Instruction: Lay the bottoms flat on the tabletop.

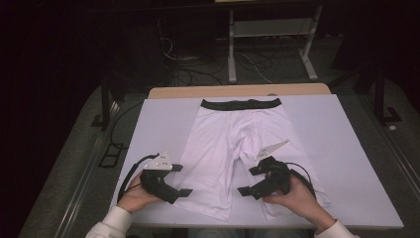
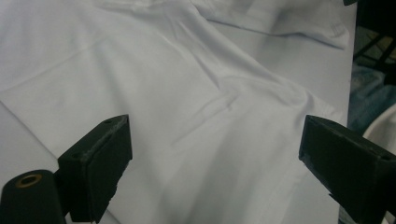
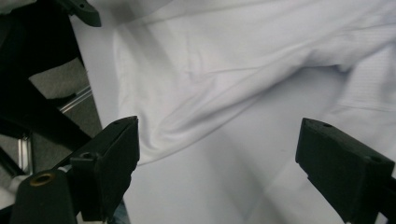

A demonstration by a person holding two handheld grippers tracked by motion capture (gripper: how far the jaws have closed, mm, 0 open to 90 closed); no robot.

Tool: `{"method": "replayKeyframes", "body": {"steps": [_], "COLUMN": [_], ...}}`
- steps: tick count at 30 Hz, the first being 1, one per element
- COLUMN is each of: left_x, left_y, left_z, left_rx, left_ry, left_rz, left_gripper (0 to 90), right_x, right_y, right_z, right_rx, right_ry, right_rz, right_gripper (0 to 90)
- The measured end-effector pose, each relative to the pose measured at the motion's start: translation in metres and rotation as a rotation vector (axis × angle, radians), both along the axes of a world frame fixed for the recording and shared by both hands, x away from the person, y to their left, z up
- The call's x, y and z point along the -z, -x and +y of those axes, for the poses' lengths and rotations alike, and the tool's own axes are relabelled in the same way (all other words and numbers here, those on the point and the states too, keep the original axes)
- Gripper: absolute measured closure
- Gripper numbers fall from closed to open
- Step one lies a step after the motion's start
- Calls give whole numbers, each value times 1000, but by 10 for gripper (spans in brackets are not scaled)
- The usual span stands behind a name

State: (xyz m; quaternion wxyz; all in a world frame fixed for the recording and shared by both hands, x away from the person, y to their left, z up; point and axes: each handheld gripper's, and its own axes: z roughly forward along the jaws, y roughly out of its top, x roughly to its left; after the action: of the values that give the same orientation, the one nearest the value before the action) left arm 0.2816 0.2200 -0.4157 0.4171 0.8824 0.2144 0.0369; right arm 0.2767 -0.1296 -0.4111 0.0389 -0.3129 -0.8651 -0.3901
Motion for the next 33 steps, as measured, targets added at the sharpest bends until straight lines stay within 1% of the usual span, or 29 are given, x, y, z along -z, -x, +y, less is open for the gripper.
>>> {"method": "replayKeyframes", "body": {"steps": [1,3,5,9,12,14,17,18,19,21,24,25,27,31,33], "left_x": [1,2,5,9,14,16,18,18,18,18,17,17,17,17,17], "left_y": [-1,-3,-4,-5,-4,-4,-4,-4,-4,-5,-5,-5,-4,-4,-4], "left_z": [0,-1,-2,-1,2,3,5,7,7,10,14,16,18,21,22], "left_rx": [-9,-26,-50,-76,-112,-121,-138,-147,-152,-168,-193,-198,-214,-227,-230], "left_ry": [12,27,47,58,75,74,75,77,81,88,111,113,125,135,139], "left_rz": [-3,-5,-9,-19,-27,-26,-30,-33,-36,-42,-44,-50,-48,-49,-49], "left_gripper": [86,62,35,16,14,5,0,0,0,0,0,0,0,0,0], "right_x": [0,-1,-1,-1,-1,-1,0,-1,0,0,1,2,4,9,12], "right_y": [-1,-3,-4,-6,-7,-7,-7,-7,-6,-6,-4,-3,-1,3,6], "right_z": [-5,-14,-22,-40,-55,-62,-75,-79,-84,-93,-105,-108,-116,-127,-133], "right_rx": [10,33,55,107,141,165,201,215,225,246,277,288,308,331,344], "right_ry": [-6,-10,-10,-17,-36,-42,-56,-61,-63,-80,-93,-98,-106,-110,-110], "right_rz": [-6,-10,-21,-36,-48,-52,-76,-79,-92,-99,-110,-116,-126,-152,-156], "right_gripper": [122,58,19,12,8,6,6,5,6,6,6,6,6,6,6]}}
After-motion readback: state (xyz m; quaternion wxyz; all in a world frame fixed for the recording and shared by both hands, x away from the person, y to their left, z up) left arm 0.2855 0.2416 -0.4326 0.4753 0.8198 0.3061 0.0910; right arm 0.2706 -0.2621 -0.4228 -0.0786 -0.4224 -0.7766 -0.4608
